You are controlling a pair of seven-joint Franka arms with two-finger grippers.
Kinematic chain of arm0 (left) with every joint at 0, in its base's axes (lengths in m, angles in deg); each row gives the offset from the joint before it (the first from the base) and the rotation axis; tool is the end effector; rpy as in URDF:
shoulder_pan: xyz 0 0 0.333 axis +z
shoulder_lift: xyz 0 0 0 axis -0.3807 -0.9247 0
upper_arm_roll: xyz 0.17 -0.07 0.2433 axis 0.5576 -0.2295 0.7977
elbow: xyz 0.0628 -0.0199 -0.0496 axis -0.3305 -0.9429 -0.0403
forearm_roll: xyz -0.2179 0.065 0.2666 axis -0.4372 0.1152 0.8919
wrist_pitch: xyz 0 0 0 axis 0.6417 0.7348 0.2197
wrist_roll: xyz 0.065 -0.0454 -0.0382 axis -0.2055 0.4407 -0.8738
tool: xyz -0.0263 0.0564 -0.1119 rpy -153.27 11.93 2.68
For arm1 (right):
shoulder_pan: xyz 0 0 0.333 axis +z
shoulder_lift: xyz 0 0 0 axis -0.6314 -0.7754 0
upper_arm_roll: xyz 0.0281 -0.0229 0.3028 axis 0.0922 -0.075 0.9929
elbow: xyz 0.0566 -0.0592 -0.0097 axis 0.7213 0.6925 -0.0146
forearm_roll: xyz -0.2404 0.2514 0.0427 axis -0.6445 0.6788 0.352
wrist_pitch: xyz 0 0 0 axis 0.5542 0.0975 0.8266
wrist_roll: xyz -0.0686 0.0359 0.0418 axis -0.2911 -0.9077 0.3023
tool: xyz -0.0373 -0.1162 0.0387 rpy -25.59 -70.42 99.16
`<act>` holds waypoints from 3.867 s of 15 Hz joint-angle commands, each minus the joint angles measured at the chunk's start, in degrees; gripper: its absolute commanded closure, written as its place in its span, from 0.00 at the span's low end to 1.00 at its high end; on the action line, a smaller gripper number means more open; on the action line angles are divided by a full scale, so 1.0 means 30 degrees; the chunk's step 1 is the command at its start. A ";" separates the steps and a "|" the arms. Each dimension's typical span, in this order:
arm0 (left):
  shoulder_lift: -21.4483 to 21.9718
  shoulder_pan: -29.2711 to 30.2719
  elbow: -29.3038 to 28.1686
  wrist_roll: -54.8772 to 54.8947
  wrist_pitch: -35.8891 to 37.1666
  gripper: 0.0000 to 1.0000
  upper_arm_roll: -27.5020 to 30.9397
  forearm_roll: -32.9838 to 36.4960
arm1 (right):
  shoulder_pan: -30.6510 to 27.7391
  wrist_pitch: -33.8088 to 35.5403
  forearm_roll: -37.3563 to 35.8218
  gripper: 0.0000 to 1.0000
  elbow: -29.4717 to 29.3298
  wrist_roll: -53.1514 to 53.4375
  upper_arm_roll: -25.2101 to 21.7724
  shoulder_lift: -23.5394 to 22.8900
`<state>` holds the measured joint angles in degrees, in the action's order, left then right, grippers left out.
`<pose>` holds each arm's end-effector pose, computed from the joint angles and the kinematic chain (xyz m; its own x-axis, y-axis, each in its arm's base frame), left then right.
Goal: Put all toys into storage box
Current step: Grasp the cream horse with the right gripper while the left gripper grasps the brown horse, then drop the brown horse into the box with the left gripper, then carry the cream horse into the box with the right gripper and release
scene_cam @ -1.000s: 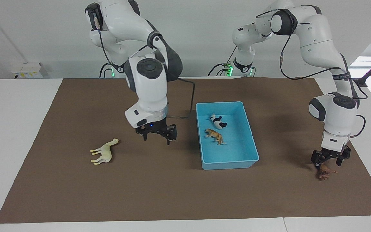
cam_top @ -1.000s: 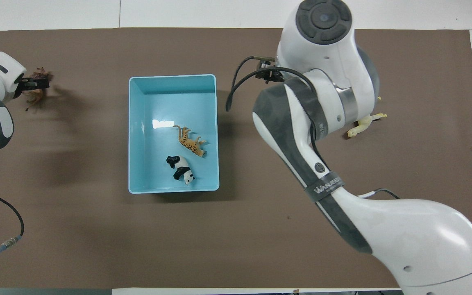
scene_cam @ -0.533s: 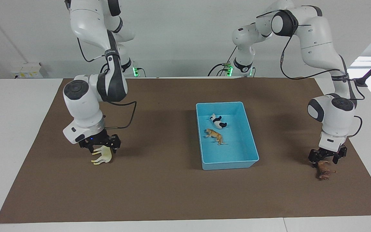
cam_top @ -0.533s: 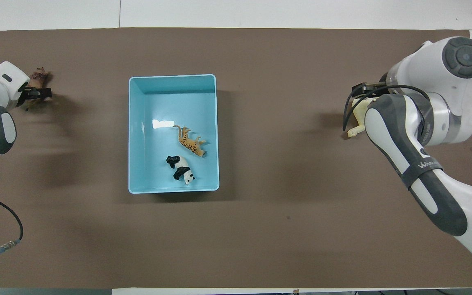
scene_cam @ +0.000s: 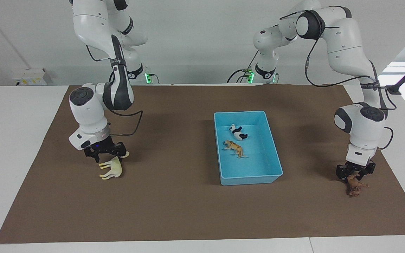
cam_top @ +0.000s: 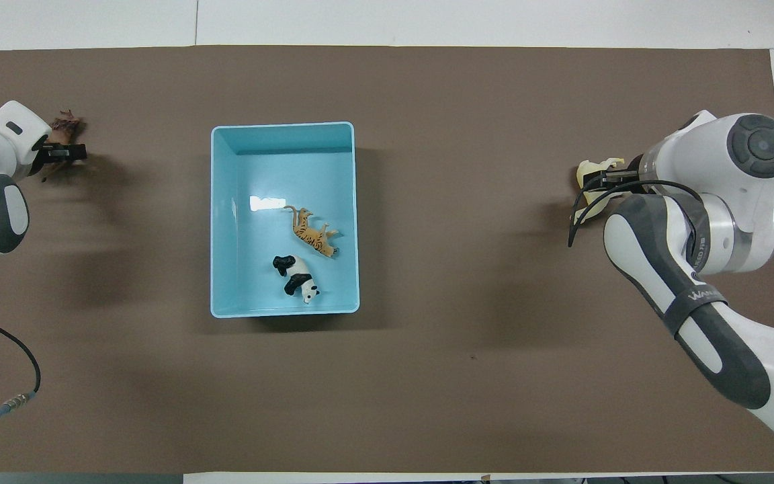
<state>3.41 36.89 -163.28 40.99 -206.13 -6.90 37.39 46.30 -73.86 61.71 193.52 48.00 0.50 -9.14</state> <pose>0.6597 0.1316 0.2843 0.9285 -0.0608 0.3664 -0.0015 -0.9871 -0.1601 0.5798 0.0082 0.3234 0.9747 0.0972 0.2013 0.0871 -0.9945 0.0588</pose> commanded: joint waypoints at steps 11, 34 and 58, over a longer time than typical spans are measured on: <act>0.1025 -0.2052 0.3037 -0.2520 0.5615 0.75 0.0174 -0.3275 | -0.0039 -0.2004 -0.0094 0.00 -0.0591 -0.1708 0.0078 -0.1327; 0.9670 -0.9623 -0.1858 -1.4080 1.4143 0.00 0.0174 -0.4593 | 0.2912 0.8202 0.0198 1.00 -0.9129 0.2703 0.0282 -0.2086; 1.0904 -0.6772 0.1806 -0.1767 2.3493 0.00 0.0291 -0.4623 | 1.1368 0.9091 0.2161 0.00 -1.4982 1.5943 -0.2000 -0.4735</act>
<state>36.52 15.99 -160.21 33.56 -138.82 -5.74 24.60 85.06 -51.48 68.76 145.36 100.00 -4.89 -29.48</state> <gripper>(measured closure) 0.000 0.000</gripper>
